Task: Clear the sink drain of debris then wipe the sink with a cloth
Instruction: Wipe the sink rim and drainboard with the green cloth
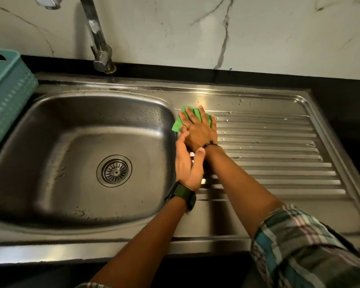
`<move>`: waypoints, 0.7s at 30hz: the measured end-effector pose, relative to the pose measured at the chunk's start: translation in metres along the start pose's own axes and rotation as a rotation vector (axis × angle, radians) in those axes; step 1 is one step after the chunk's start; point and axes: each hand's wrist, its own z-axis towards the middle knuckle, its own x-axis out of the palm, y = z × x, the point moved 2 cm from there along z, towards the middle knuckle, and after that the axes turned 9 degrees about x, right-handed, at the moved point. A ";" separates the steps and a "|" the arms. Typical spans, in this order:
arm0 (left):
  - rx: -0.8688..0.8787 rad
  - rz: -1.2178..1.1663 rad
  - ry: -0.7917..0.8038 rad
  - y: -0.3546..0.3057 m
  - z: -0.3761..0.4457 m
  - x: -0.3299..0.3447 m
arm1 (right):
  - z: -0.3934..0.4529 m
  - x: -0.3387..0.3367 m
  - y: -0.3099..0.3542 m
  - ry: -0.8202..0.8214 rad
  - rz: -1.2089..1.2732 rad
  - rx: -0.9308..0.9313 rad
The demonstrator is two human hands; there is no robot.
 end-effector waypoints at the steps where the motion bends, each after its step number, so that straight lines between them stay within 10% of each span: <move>1: 0.000 0.003 -0.006 0.000 0.000 0.000 | -0.002 0.000 0.000 0.003 0.003 0.004; 12: -0.043 0.027 0.008 -0.001 -0.004 0.000 | -0.068 -0.021 -0.205 -0.019 0.064 0.402; 21: -0.013 0.046 -0.009 0.006 0.002 0.004 | -0.074 0.018 -0.021 -0.026 -0.066 -0.068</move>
